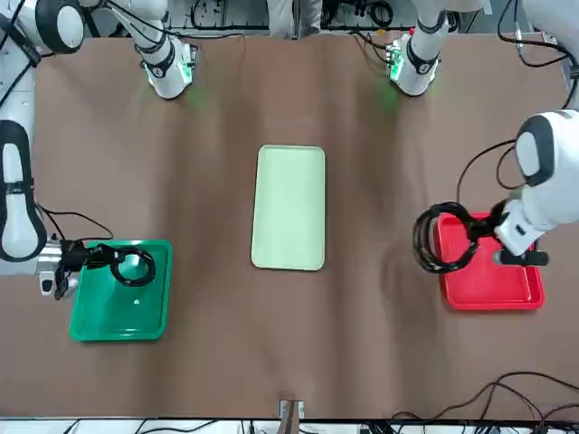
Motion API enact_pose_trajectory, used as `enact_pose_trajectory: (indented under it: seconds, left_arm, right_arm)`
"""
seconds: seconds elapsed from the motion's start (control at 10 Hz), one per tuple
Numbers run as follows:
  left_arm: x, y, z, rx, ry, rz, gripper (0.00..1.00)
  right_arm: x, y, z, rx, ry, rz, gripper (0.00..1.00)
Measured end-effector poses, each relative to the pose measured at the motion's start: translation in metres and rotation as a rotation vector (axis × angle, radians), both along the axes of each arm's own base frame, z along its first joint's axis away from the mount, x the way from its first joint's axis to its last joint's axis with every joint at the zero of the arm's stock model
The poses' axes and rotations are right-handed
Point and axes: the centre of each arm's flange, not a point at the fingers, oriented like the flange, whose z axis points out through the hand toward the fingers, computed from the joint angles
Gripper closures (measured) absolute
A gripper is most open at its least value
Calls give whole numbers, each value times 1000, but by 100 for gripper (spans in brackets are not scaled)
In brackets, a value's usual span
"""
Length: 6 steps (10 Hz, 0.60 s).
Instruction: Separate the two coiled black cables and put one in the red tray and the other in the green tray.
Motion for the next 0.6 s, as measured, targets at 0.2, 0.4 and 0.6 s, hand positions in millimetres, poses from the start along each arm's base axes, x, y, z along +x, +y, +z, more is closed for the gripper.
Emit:
enact_pose_trajectory:
  seconds: [0.2, 0.4, 0.6]
  left_arm:
    - [-9, 67, -8, 39, -19, 2, 85]
    - [-4, 111, -15, 57, -30, -25, 85]
    - [7, 141, -32, 37, -46, -49, 86]
  right_arm:
    - [4, -8, -4, -3, -24, 7, 79]
    - [10, -7, 1, -13, -46, 7, 59]
    - [13, -7, 3, -20, -56, 4, 29]
